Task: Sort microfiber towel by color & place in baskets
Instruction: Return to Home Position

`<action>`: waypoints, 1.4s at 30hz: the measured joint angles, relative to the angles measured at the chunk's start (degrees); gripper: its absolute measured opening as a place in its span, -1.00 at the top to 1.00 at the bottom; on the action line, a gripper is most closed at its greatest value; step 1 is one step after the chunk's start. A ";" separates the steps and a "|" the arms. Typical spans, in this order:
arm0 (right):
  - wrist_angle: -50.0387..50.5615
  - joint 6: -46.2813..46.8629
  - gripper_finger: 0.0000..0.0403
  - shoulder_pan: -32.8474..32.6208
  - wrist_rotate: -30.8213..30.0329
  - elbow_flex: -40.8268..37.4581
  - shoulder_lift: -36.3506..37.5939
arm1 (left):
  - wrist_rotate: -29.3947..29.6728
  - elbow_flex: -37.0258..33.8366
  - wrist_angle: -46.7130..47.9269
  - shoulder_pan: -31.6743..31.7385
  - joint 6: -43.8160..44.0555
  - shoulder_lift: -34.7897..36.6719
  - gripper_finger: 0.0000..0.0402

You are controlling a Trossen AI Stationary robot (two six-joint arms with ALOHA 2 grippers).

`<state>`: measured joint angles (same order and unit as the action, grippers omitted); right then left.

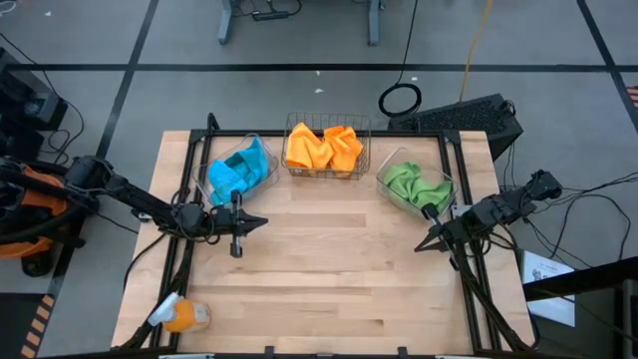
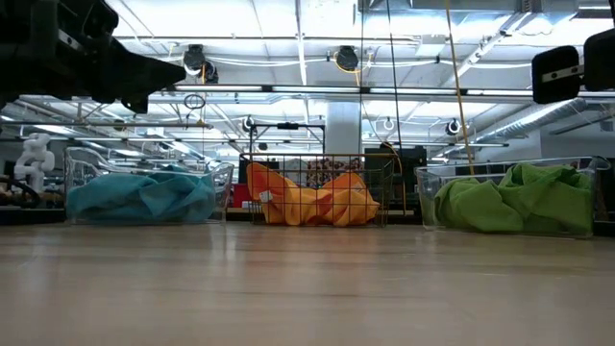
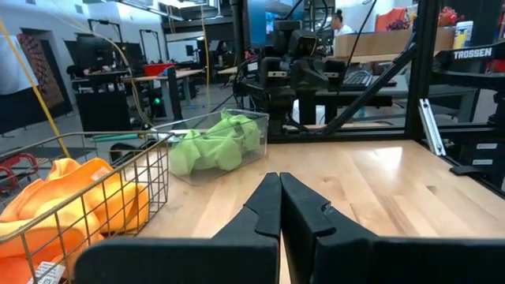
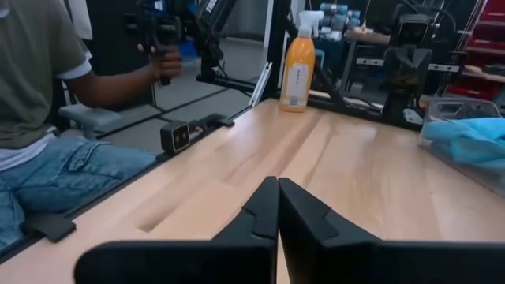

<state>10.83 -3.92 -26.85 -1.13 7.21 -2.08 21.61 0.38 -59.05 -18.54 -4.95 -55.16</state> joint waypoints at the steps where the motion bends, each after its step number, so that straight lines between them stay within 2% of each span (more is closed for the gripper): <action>1: -0.18 0.04 1.00 0.00 -0.05 -0.60 0.57 | 0.02 -0.01 0.04 -0.01 0.00 0.00 0.99; 8: -4.68 -0.77 1.00 0.00 0.11 -3.81 1.86 | 0.15 -0.02 -0.13 -0.01 0.04 0.00 0.99; 15: -7.03 -2.01 1.00 0.02 2.80 -4.52 1.88 | 0.21 -0.04 -0.02 -0.01 -1.58 0.00 0.99; 19: -12.21 -2.85 1.00 0.02 2.95 -6.43 1.84 | 0.06 -0.07 0.00 -0.03 -1.65 0.00 0.99; 27: -12.06 -3.39 1.00 0.92 2.37 -6.41 1.59 | -0.06 -0.09 -0.02 -0.16 -1.40 0.09 0.99; 35: -12.04 -6.12 1.00 4.05 -0.01 -6.39 1.92 | 5.93 -0.13 0.07 -1.78 -4.61 0.89 1.00; 42: -11.80 -4.66 1.00 7.01 1.52 -6.37 1.92 | 7.74 -0.13 4.85 -1.64 -6.79 6.98 1.00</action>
<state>-0.97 -8.57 -19.85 0.39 0.84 -0.16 29.35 0.25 -54.20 -20.18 -11.74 -48.18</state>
